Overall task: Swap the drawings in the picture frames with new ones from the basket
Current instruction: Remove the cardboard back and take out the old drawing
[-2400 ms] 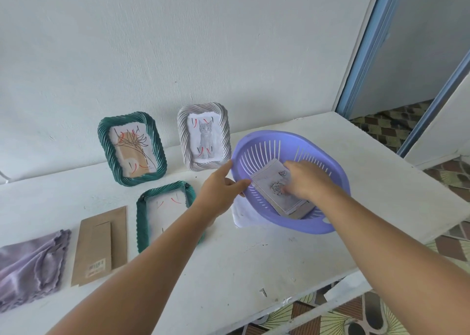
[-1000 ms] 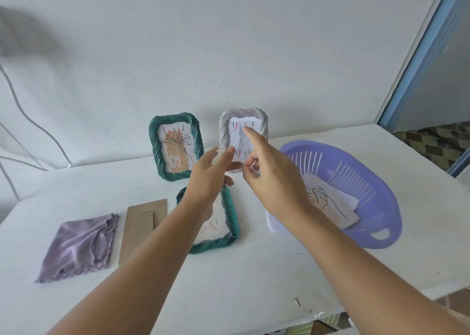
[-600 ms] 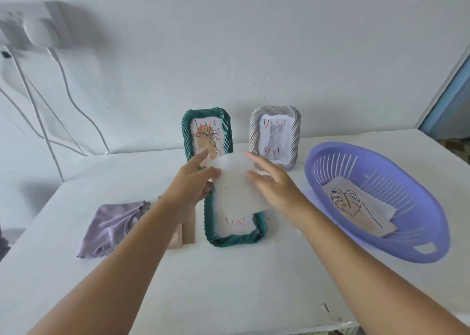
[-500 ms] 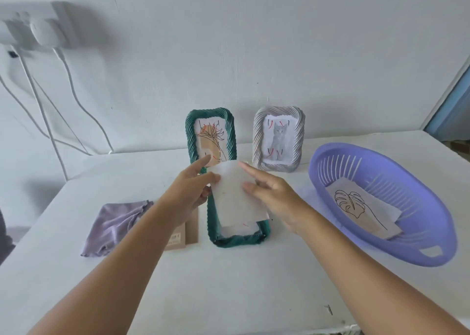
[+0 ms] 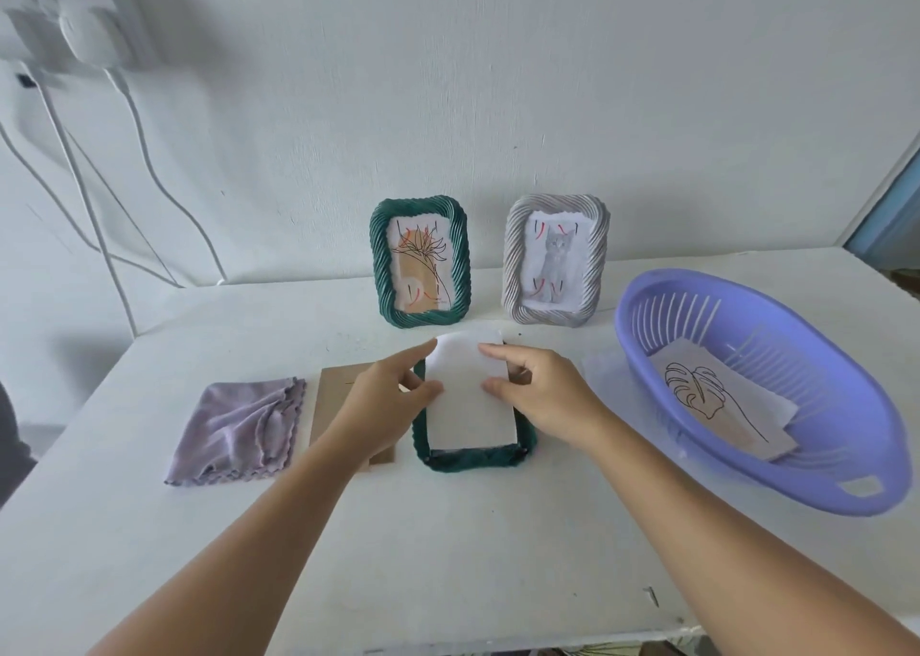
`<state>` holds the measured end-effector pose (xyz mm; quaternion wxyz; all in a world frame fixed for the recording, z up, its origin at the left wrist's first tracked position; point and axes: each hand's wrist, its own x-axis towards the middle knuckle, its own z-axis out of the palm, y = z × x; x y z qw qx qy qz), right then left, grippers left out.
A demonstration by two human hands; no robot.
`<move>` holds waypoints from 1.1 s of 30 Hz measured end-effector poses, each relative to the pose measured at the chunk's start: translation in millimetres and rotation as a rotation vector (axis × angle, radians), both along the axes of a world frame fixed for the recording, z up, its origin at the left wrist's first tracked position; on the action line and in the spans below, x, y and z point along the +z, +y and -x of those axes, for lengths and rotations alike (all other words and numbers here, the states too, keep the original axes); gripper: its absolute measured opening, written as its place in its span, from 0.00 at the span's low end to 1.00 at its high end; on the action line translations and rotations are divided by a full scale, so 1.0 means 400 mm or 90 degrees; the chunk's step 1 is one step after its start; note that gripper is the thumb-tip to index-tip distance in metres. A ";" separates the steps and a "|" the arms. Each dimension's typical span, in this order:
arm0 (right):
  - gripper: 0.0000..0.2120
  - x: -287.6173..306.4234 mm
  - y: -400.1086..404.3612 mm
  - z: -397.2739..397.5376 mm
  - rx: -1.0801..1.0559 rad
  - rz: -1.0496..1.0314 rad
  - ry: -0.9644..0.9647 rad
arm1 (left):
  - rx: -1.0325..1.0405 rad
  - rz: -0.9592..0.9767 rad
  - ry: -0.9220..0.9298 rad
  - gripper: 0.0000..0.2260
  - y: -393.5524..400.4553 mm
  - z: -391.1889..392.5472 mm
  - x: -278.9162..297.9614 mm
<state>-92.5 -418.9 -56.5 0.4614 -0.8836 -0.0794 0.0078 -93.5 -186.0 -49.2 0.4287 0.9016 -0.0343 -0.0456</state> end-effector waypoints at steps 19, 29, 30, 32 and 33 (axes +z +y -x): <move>0.24 -0.014 -0.002 -0.021 -0.003 0.062 0.028 | -0.006 -0.066 -0.019 0.25 -0.011 -0.022 -0.029; 0.25 -0.017 -0.002 -0.011 0.001 0.230 0.002 | -0.013 -0.129 -0.049 0.24 -0.024 -0.012 -0.038; 0.25 -0.022 -0.003 -0.013 0.003 0.251 0.004 | -0.021 -0.151 -0.054 0.23 -0.025 -0.010 -0.038; 0.26 -0.034 -0.005 -0.015 0.000 0.261 0.017 | -0.030 -0.183 -0.060 0.21 -0.026 -0.009 -0.039; 0.25 -0.039 -0.006 -0.015 -0.002 0.257 0.020 | -0.029 -0.188 -0.062 0.20 -0.026 -0.008 -0.041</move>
